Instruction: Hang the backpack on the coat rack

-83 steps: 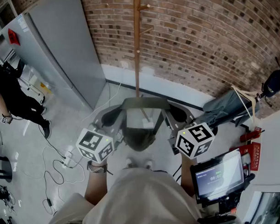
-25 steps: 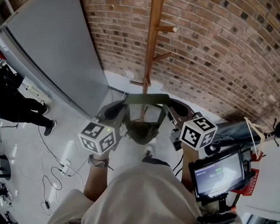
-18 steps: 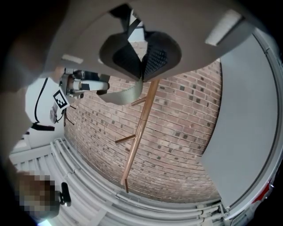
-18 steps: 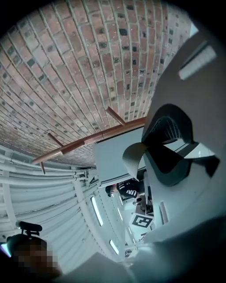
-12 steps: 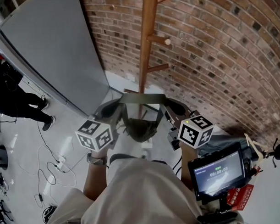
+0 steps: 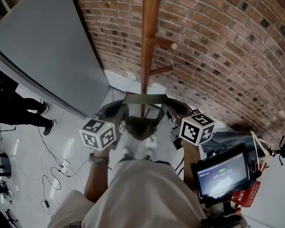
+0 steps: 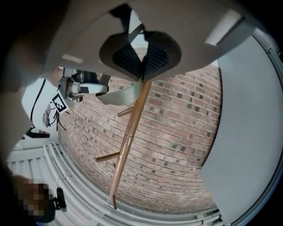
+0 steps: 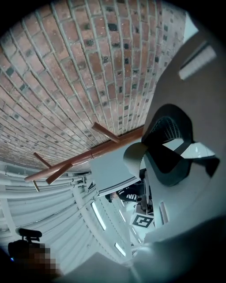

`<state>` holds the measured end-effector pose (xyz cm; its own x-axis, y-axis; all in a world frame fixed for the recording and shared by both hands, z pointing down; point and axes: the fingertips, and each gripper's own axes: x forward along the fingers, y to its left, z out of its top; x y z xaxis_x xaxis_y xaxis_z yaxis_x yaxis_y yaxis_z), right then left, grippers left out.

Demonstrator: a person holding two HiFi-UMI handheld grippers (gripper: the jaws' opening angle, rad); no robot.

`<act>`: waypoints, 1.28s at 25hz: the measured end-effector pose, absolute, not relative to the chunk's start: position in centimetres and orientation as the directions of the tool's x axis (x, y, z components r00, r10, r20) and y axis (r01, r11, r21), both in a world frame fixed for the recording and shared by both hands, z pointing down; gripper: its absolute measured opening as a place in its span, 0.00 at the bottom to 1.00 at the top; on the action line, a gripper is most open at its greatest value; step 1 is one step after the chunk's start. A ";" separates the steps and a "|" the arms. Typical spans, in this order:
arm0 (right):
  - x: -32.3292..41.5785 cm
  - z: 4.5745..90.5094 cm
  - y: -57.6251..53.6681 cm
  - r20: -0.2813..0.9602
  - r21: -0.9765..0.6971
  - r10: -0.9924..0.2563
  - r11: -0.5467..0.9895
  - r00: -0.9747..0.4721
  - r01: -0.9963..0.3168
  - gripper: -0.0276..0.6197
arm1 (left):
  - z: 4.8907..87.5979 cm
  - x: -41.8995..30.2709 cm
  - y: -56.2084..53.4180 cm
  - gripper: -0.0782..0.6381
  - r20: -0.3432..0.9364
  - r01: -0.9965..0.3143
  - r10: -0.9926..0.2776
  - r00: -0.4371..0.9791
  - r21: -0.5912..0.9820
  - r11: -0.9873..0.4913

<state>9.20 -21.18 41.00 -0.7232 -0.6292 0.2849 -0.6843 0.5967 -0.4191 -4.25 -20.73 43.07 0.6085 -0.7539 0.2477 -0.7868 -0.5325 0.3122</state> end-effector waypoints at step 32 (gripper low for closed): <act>8.3 49.4 -23.4 0.440 -0.491 -0.624 0.435 -0.646 -0.755 0.06 | 51.1 -3.2 -22.8 0.12 0.399 -0.708 -0.585 0.706 0.393 -0.587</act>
